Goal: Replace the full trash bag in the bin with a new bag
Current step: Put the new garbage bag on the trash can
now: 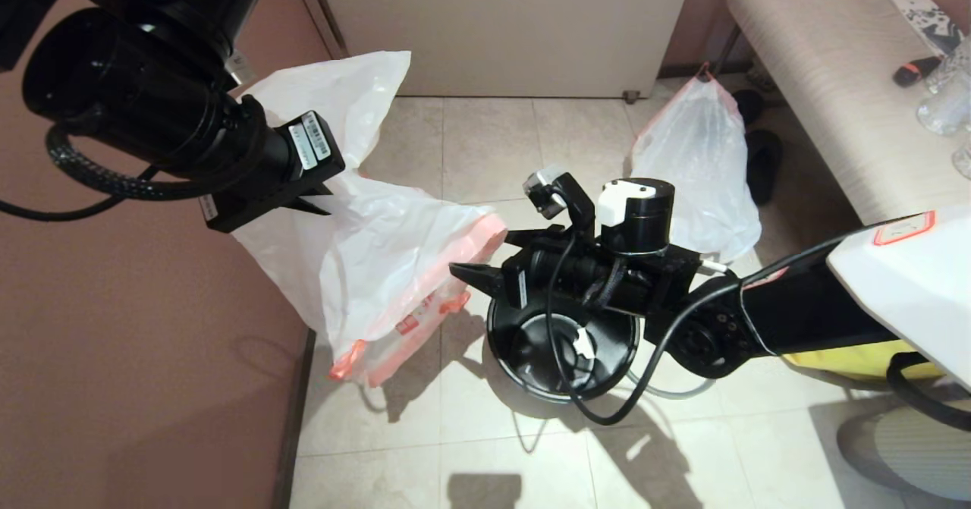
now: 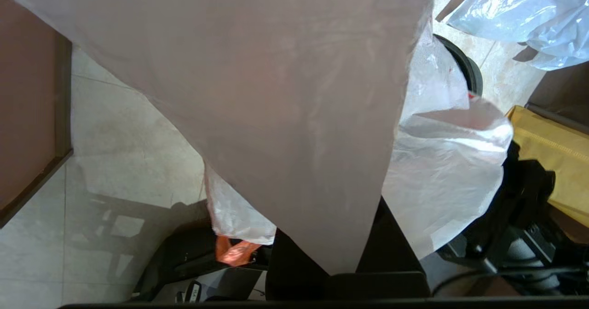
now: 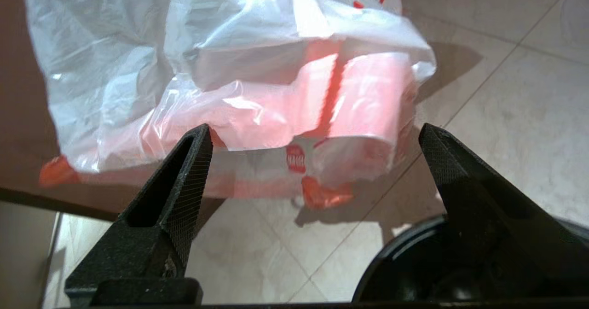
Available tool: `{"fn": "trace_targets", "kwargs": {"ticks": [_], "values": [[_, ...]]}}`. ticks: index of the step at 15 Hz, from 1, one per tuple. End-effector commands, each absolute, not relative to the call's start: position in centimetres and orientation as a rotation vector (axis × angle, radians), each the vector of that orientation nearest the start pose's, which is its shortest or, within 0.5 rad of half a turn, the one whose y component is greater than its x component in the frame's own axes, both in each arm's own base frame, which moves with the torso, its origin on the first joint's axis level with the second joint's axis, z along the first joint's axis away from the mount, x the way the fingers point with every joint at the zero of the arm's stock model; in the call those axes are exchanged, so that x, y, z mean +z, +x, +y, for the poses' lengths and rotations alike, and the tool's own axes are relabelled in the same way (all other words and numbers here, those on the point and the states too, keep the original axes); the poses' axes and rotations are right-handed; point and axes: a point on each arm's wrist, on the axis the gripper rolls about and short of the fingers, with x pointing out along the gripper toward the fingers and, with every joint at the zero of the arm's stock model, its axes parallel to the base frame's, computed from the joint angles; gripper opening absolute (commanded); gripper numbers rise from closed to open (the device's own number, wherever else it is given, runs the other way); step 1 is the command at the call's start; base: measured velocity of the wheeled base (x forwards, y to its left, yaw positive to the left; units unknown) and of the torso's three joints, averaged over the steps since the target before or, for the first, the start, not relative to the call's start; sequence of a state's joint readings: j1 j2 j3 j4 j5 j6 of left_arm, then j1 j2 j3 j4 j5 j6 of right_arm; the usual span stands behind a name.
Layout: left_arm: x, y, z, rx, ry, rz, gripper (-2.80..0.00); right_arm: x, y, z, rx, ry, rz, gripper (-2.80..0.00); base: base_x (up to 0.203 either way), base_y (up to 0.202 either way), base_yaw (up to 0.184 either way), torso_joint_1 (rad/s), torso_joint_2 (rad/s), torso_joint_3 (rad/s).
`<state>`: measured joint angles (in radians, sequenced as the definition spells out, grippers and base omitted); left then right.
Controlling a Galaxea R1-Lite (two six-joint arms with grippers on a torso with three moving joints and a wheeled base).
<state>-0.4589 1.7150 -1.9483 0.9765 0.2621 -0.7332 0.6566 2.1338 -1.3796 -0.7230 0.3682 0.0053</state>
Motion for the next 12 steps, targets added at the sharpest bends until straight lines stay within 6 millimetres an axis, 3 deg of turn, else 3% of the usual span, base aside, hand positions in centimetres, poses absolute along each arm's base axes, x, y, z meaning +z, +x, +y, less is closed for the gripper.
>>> {"fn": "trace_targets", "kwargs": {"ticks": [1,3,6,10,12], "values": [[34.4,23.9,-11.2,0.078,-0.438,0.726,-2.80,17.5,36.3,28.8,1.015,0.004,0.007,0.00,0.000,0.000,0.000,0.000,0.00,0.000],[34.4,23.9,-11.2,0.080,-0.437,0.728,-2.80,17.1,37.9,29.6,0.984,0.013,-0.049,0.00,0.000,0.000,0.000,0.000,0.00,0.000],[34.4,24.1,-10.8,0.095,-0.440,0.724,-2.80,17.3,38.6,30.8,0.977,0.016,-0.109,0.00,0.000,0.000,0.000,0.000,0.00,0.000],[34.3,24.5,-10.7,0.104,-0.443,0.723,-2.80,15.0,38.5,28.0,0.933,-0.057,-0.052,0.00,0.000,0.000,0.000,0.000,0.00,0.000],[34.4,24.3,-10.7,0.096,-0.445,0.720,-2.80,14.5,38.6,28.1,0.933,-0.058,-0.069,0.00,0.000,0.000,0.000,0.000,0.00,0.000]]}}
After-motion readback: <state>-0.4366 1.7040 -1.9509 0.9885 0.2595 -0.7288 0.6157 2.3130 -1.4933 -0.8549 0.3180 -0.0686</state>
